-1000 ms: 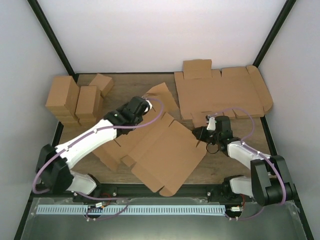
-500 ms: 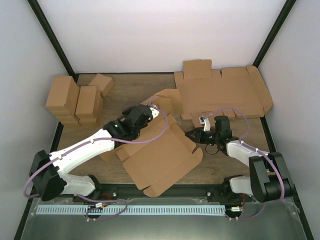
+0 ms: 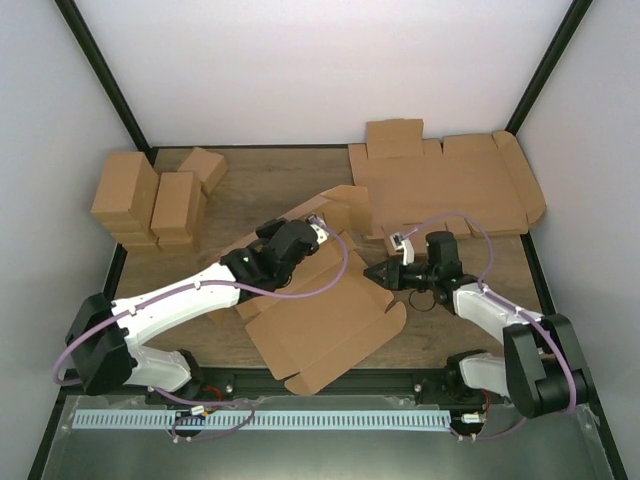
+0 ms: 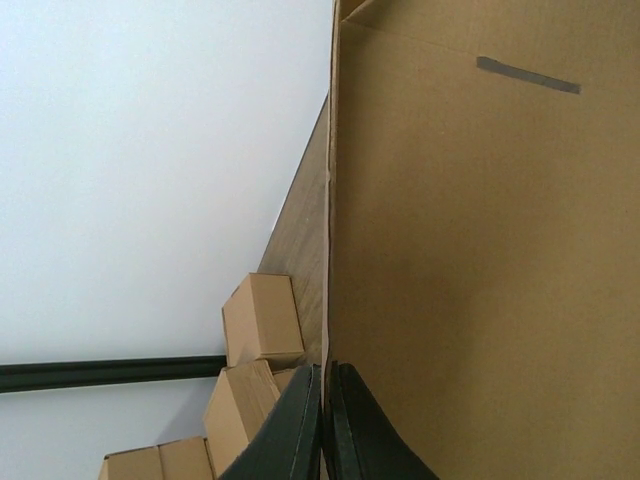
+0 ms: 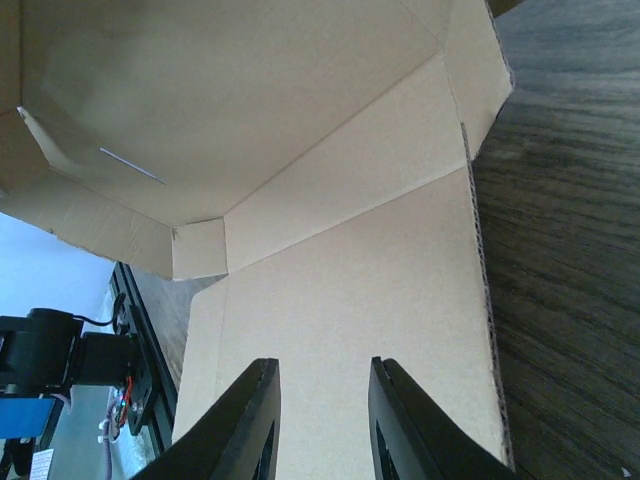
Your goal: Fold the paper box
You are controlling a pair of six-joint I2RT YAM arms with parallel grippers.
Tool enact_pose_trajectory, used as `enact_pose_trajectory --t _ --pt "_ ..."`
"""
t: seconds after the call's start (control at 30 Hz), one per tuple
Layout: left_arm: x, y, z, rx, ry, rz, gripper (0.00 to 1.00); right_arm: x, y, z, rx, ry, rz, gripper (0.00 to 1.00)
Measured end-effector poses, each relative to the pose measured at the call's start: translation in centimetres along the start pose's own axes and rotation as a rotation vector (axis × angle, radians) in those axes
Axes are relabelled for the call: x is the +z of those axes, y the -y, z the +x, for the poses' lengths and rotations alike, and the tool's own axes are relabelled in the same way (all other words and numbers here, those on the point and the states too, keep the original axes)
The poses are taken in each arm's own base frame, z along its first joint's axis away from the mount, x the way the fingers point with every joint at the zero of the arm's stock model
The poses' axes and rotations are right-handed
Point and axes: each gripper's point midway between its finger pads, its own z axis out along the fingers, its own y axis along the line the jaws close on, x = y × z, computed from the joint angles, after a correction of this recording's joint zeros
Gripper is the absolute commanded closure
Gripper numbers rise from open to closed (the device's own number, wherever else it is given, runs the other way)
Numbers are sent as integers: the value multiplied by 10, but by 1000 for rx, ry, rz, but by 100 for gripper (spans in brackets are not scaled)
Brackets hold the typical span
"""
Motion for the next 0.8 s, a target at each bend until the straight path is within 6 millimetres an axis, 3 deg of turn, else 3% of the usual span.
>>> enact_pose_trajectory --t 0.17,0.57,0.8 --pt "-2 4 -2 11 6 -11 96 7 9 6 41 -25 7 78" --pt "-11 11 -3 50 41 -28 96 24 61 23 246 -39 151 90" --pt "-16 13 -8 67 68 -38 96 27 75 33 309 -31 175 99"
